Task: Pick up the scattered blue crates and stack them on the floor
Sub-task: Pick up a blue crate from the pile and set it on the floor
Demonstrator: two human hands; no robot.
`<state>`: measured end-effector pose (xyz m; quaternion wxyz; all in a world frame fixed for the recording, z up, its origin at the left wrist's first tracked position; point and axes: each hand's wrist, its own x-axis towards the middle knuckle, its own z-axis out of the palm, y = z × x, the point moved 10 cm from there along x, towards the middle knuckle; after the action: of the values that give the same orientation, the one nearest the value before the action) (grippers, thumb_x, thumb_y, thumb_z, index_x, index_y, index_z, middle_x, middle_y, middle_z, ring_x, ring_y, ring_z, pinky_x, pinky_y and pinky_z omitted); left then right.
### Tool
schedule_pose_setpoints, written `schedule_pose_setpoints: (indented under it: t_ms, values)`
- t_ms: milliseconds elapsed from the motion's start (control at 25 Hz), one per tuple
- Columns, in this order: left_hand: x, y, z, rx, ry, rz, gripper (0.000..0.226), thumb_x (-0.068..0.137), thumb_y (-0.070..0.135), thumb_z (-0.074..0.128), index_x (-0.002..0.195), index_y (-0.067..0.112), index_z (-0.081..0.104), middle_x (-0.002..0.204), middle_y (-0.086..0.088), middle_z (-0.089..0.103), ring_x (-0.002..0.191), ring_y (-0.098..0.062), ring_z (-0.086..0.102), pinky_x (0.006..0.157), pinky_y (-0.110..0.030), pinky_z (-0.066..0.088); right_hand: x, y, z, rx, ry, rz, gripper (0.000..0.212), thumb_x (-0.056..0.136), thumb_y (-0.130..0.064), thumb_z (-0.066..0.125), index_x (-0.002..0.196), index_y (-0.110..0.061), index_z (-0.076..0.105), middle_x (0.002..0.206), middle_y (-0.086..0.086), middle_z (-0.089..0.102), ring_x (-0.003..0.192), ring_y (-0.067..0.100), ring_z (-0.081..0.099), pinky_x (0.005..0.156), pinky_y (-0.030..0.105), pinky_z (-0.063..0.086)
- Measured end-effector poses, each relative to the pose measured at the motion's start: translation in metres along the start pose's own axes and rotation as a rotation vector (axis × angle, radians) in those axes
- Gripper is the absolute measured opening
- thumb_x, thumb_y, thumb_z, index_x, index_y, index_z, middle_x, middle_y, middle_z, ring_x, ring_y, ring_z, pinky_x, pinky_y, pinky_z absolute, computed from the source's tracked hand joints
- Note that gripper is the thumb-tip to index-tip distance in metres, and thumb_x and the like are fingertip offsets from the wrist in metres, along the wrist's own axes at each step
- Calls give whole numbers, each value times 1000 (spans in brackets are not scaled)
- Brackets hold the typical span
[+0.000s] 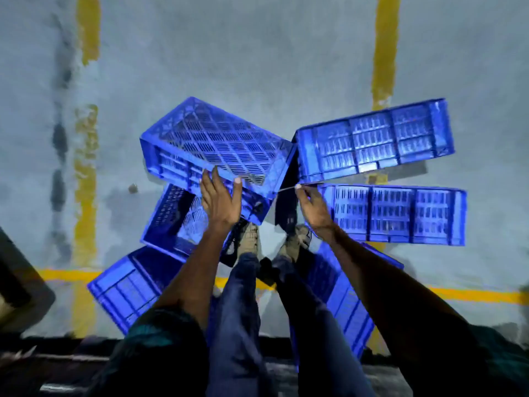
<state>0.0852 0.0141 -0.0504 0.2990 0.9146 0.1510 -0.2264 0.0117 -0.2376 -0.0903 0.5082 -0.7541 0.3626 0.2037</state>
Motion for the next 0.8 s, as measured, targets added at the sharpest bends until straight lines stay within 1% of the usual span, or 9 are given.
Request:
schedule_pose_setpoints:
  t_ms: [80,160,240,280,400,480,560,720,800]
  values:
    - [28,-39,26,-44,-22,-115,80,95,65,33,157,18,9,166,-8,2,152,-30,2,115,-61,11,32,39,48,37,-66,187,57,82,-71,48,91,-18,66,81,1,59,91,26,63,75,38,48]
    - [62,-83,63,-83,-90,-213,86,92,69,36,151,8,25,157,-19,27,145,-36,26,112,-60,26,57,67,89,99,-85,324,52,78,-72,52,70,-21,57,73,3,56,89,37,67,67,40,49]
    - [90,-108,96,-209,-143,-285,82,87,74,41,115,-2,54,111,-28,58,104,-42,59,84,-57,48,74,81,111,225,-16,428,47,86,-58,60,69,-15,50,76,11,57,75,36,66,71,45,55]
    - [101,-114,106,-289,-140,-315,75,86,75,44,92,2,56,88,-24,59,84,-41,63,70,-52,52,85,93,120,269,14,480,47,88,-53,62,73,-11,48,77,12,55,75,37,67,75,49,58]
    - [117,-123,130,-493,-139,-483,53,87,59,60,86,7,60,73,-15,64,62,-33,66,57,-44,58,99,107,138,317,25,556,47,90,-50,62,95,-6,45,88,11,49,83,35,68,81,57,57]
    - [123,-118,140,-593,-114,-540,39,87,42,71,95,6,61,73,-16,65,55,-31,64,56,-41,57,108,107,132,226,95,496,47,88,-52,63,97,-8,50,91,12,57,63,32,68,61,46,59]
    - [126,-117,142,-630,-73,-574,31,87,31,74,93,5,59,73,-16,63,51,-29,61,53,-37,55,115,106,126,183,111,457,44,86,-50,65,92,-8,53,84,13,62,43,23,55,43,30,46]
    - [130,-106,124,-683,13,-552,38,85,25,76,71,12,43,60,-13,53,46,-27,55,48,-47,56,108,92,127,389,40,489,33,86,-36,72,90,-7,56,64,9,52,33,11,43,39,21,37]
    - [136,-87,95,-707,35,-528,38,86,21,75,71,11,41,54,-9,47,39,-24,50,47,-39,53,101,58,123,504,54,428,30,86,-32,73,88,-10,53,63,5,47,40,10,43,40,21,40]
